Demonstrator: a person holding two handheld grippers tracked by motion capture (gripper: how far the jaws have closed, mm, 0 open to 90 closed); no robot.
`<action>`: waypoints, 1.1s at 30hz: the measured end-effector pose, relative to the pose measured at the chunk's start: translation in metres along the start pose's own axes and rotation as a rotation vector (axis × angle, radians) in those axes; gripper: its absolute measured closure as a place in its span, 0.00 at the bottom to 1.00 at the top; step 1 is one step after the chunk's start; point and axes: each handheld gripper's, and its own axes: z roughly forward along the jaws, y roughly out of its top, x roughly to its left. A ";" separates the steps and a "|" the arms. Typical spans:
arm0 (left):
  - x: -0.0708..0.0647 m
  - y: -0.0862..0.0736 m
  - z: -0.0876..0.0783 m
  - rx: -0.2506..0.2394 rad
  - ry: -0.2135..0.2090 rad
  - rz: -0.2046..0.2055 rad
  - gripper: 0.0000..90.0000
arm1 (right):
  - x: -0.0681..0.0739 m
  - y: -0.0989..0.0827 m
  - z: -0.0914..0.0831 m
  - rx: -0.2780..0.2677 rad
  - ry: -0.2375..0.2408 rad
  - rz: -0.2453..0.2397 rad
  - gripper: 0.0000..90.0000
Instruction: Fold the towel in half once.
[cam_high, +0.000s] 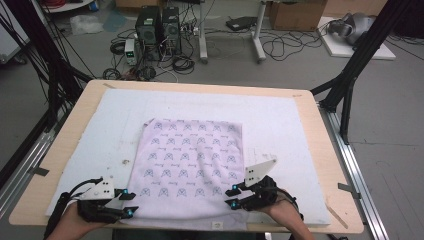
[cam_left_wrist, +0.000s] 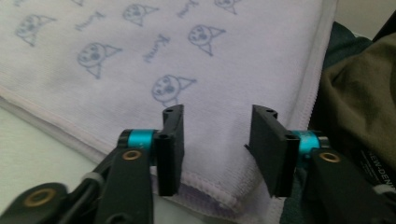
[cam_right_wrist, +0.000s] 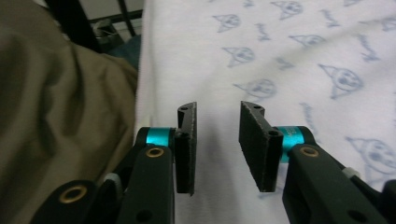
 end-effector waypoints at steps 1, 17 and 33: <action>-0.001 -0.001 0.001 0.005 0.002 0.007 0.63 | 0.002 -0.001 0.001 0.007 0.007 0.001 0.70; 0.011 0.018 -0.025 -0.107 -0.005 -0.019 0.73 | 0.002 0.010 -0.013 -0.062 0.063 -0.026 0.80; 0.146 0.067 0.030 -0.092 0.391 -0.201 0.77 | -0.140 0.023 -0.026 -0.009 -0.383 0.204 0.60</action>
